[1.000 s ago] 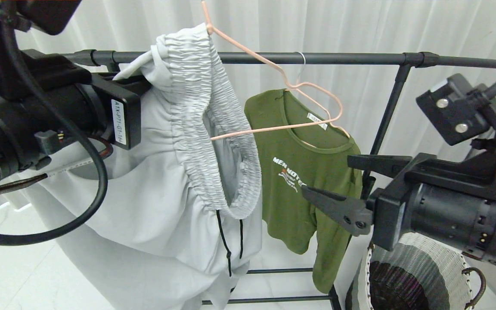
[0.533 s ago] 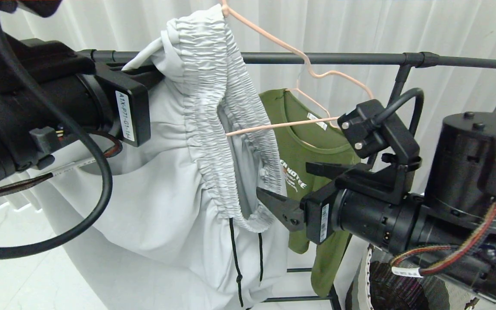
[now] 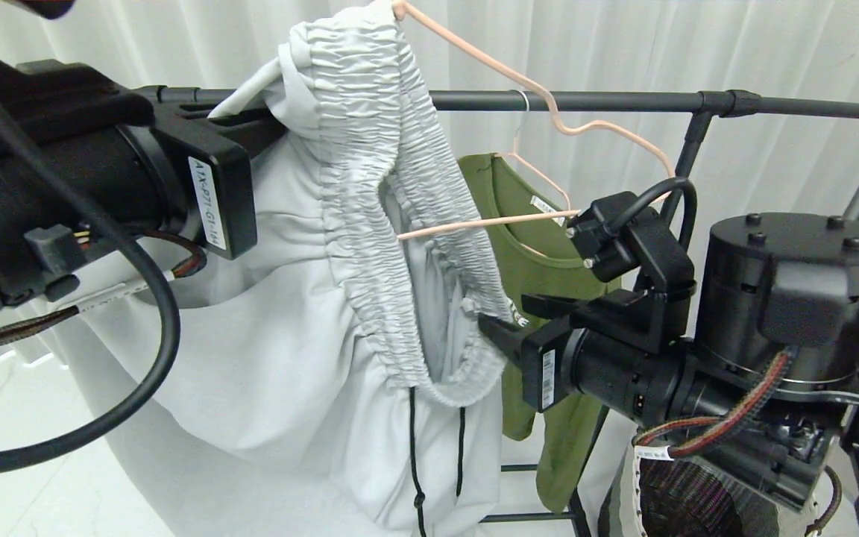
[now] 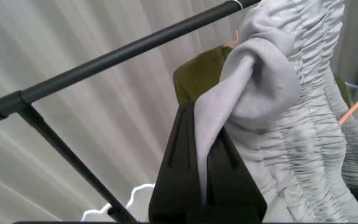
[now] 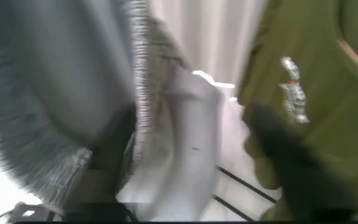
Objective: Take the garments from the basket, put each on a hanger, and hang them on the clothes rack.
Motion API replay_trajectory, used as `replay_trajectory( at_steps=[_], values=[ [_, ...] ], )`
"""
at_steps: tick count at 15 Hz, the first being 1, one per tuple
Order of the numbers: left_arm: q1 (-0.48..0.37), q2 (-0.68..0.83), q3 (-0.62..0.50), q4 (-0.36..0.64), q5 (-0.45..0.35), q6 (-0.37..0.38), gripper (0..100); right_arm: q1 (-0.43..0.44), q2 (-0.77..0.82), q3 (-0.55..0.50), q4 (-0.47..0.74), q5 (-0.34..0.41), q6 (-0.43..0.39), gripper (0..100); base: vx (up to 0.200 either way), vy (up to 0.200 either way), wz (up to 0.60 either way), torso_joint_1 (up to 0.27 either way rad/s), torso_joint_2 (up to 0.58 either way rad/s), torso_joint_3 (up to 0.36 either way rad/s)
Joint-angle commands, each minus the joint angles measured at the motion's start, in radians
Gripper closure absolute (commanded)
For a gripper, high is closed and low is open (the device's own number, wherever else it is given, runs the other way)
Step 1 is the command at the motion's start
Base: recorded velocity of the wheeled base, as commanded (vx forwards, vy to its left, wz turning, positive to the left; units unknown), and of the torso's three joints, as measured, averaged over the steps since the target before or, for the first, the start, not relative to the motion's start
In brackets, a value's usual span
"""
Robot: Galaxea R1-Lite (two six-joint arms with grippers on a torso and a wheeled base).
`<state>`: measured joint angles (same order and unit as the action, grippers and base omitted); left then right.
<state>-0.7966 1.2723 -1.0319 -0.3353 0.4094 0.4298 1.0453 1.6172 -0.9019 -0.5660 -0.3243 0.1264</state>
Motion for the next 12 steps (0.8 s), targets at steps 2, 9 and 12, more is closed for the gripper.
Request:
replay_trajectory(
  at_steps=[2,9,12],
  values=[
    [0.004,-0.002,0.003,-0.001,0.002,0.003,100,-0.033,-0.011,0.009,0.000,-0.025,-0.001,100,0.000,0.000,0.00,0.000,0.00,0.000],
    [0.051,-0.050,0.070,-0.002,-0.023,0.103,100,-0.209,-0.022,0.003,-0.040,-0.025,-0.039,100,0.000,0.000,0.00,0.000,0.00,0.000],
    [0.086,-0.054,0.087,-0.008,-0.035,0.106,100,-0.246,-0.011,0.006,-0.066,-0.025,-0.056,100,0.000,0.000,0.00,0.000,0.00,0.000]
  ],
)
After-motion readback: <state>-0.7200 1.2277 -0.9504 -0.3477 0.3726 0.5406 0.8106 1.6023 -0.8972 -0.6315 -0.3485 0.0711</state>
